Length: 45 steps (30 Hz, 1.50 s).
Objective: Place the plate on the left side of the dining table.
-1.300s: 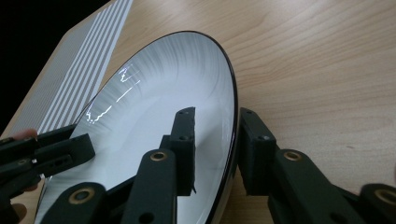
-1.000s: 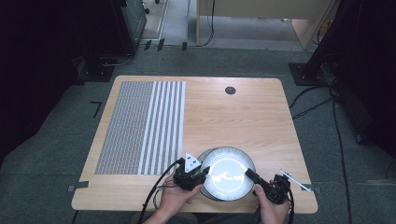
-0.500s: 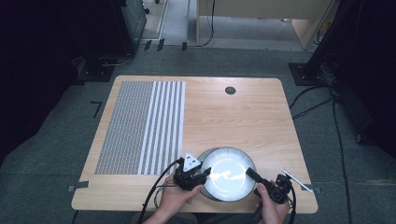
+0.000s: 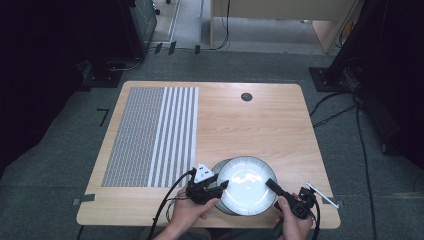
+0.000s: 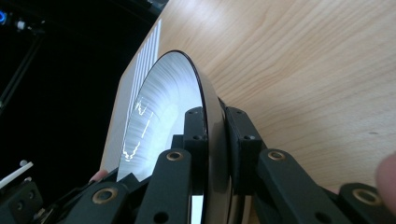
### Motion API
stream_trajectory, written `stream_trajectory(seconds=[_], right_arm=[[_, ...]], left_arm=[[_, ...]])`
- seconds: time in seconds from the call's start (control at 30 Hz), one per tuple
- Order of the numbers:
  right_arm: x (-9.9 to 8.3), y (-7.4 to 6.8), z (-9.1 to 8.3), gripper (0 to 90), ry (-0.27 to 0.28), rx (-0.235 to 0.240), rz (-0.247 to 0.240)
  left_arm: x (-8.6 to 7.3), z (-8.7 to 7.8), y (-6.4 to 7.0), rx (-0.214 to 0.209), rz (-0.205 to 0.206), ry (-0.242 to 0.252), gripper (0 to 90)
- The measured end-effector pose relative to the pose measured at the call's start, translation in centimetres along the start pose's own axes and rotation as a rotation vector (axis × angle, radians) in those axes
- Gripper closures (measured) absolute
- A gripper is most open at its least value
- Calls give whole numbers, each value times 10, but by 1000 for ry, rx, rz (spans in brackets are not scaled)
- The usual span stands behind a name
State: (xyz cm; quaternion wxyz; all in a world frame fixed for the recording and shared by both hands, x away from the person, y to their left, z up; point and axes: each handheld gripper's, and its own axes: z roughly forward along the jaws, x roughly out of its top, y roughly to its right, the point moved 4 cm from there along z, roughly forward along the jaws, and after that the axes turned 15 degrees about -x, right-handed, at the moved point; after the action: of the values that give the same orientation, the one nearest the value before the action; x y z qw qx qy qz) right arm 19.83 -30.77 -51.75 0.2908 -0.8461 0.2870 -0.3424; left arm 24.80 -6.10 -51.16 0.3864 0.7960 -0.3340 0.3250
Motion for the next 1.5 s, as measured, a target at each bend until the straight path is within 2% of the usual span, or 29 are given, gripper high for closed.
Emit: stream_trajectory(seconds=[0.2,0.43,0.7,0.83,0.97,1.03,1.07,1.17,1.2,1.23,1.43,1.47,1.5], right_arm=[[1,-8,-5,800,19,2,-39],[2,-11,-7,800,12,13,-26],[6,-27,-5,798,10,22,-42],[9,-38,-1,798,8,24,-47],[11,-56,5,798,5,37,-68],[12,-59,6,798,5,38,-72],[12,-66,10,799,3,43,-78],[13,-73,13,799,0,49,-82],[13,-80,18,799,-4,56,-84],[13,-80,18,799,-4,56,-84],[12,-100,31,800,-19,72,-85],[11,-107,35,801,-22,76,-89],[11,-107,35,801,-22,76,-89]], left_arm=[[2,-2,3,-2,-9,-9,554],[7,-7,6,11,-17,-6,553],[16,-17,1,27,-29,10,550],[21,-25,-3,37,-36,26,552],[26,-36,-10,51,-53,53,572],[28,-40,-14,58,-59,61,572],[31,-46,-17,69,-61,70,573],[33,-52,-21,82,-71,86,577],[34,-55,-23,88,-79,94,584],[36,-57,-24,95,-81,100,584],[41,-74,-36,126,-88,115,585],[42,-79,-40,136,-92,122,587],[42,-79,-40,136,-92,122,589]])
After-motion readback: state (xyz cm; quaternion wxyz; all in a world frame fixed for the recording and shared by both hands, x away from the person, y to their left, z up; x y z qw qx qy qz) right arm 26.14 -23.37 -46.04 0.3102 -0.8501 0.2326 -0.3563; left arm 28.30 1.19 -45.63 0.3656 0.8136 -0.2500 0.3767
